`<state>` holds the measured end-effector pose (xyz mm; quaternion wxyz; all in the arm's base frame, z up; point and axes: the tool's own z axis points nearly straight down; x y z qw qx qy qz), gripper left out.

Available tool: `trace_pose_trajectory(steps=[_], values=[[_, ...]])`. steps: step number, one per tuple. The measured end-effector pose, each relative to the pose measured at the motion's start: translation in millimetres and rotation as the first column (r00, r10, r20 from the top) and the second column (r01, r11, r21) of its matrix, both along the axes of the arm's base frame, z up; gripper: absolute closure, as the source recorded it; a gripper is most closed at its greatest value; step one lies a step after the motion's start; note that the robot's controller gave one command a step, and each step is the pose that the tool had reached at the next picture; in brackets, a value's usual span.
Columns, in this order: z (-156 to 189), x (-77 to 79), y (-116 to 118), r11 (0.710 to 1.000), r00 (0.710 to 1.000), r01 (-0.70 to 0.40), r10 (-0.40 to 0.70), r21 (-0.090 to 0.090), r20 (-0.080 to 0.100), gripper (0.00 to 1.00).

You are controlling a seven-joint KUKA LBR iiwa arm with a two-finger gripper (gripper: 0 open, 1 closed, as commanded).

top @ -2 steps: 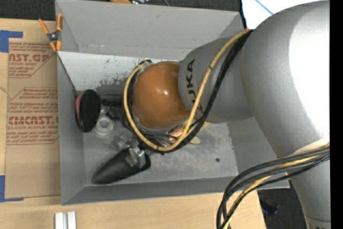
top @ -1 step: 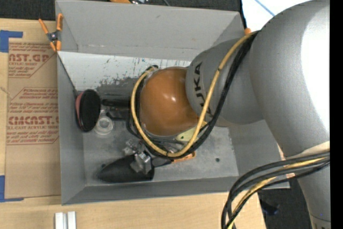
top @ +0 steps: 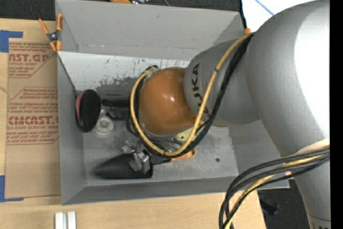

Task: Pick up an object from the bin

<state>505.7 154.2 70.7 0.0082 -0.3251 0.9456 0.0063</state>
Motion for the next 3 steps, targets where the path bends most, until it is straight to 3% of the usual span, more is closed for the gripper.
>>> trace_pose_trajectory(steps=[1, 2, 3], values=[[95, -3.3, 1, 0.999, 0.999, -0.034, 0.034, -0.003, -0.005, 1.0], [128, 7.7, 2, 1.0, 1.0, -0.001, 0.001, 0.0, -0.005, 1.0], [110, 9.3, -9, 0.974, 0.974, -0.227, 0.227, -0.002, 0.002, 1.0]])
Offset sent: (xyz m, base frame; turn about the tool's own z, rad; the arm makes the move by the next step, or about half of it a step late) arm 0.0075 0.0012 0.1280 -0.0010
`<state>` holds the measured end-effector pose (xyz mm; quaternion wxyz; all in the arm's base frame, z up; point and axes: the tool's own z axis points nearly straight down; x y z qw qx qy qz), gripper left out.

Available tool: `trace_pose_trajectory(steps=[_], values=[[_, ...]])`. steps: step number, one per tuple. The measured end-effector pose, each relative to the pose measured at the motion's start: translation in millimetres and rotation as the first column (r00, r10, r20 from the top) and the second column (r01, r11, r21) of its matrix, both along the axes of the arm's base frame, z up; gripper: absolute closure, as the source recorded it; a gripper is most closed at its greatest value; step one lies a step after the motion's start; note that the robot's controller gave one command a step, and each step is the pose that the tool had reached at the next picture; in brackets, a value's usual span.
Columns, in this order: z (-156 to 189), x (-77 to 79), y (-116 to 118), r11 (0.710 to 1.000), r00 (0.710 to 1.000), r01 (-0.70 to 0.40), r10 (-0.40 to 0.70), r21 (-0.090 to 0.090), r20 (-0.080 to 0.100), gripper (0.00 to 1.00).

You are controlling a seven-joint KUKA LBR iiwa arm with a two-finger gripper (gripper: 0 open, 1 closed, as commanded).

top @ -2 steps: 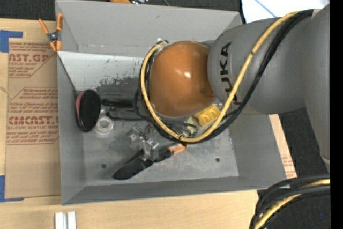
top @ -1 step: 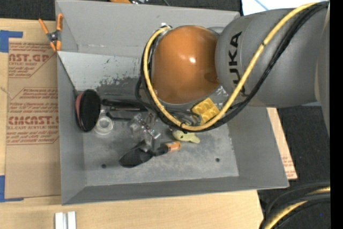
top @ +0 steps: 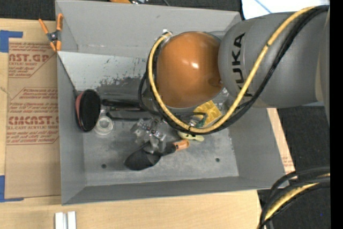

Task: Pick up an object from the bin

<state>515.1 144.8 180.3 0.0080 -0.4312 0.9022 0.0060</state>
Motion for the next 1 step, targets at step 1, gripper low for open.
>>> trace_pose_trajectory(steps=[1], values=[[-4.5, -16.9, 1.9, 0.904, 0.904, 0.427, -0.427, 0.002, -0.01, 1.0]])
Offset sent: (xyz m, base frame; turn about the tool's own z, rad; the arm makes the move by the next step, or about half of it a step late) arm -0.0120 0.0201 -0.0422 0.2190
